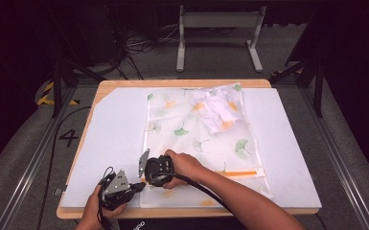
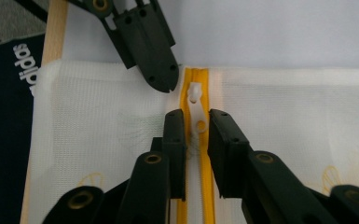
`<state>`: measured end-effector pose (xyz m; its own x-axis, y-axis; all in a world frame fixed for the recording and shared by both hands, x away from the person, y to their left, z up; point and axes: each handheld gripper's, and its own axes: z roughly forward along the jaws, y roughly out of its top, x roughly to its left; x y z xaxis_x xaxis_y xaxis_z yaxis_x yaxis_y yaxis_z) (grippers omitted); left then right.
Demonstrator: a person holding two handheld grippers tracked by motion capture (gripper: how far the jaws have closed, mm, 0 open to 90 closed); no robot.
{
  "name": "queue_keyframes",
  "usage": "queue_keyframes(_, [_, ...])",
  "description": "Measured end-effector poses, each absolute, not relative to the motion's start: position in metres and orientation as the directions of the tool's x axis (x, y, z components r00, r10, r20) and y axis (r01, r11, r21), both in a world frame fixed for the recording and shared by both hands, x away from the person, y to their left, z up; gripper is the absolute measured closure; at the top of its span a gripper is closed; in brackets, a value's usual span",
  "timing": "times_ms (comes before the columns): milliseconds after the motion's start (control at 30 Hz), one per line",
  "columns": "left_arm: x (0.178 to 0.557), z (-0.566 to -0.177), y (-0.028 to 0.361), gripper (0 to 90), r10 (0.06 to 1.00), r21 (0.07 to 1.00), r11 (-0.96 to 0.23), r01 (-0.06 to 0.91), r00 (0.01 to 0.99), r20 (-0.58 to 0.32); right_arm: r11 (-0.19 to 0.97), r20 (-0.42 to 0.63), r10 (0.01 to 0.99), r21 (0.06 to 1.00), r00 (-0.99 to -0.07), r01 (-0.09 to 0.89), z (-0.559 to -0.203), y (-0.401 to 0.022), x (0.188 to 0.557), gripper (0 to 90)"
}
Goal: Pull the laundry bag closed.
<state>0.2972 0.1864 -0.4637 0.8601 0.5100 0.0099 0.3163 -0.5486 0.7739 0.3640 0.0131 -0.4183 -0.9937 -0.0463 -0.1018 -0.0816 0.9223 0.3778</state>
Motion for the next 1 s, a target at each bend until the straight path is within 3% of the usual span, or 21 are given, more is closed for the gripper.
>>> queue_keyframes(167, [0.298,-0.464,0.187,90.0,0.508,0.772,-0.549,0.321,0.862,0.003,0.934,-0.106,-0.047,0.349,-0.993,-0.081,-0.419,0.022,0.367,77.6])
queue_keyframes(267, [0.298,-0.464,0.187,90.0,0.506,0.773,-0.549,0.319,0.862,0.003,0.947,-0.045,-0.025,0.319,-0.999,-0.037,-0.418,0.026,0.373,78.5])
queue_keyframes(467, [0.299,-0.464,0.187,90.0,0.504,0.772,-0.548,0.321,0.864,-0.002,0.965,-0.047,-0.06,0.254,-0.997,-0.07,-0.417,0.036,0.372,83.7])
queue_keyframes(1000, [0.3,-0.464,0.188,90.0,0.51,0.771,-0.539,0.34,0.86,-0.023,0.955,-0.064,-0.038,0.293,-0.997,-0.055,-0.417,0.025,0.368,84.7])
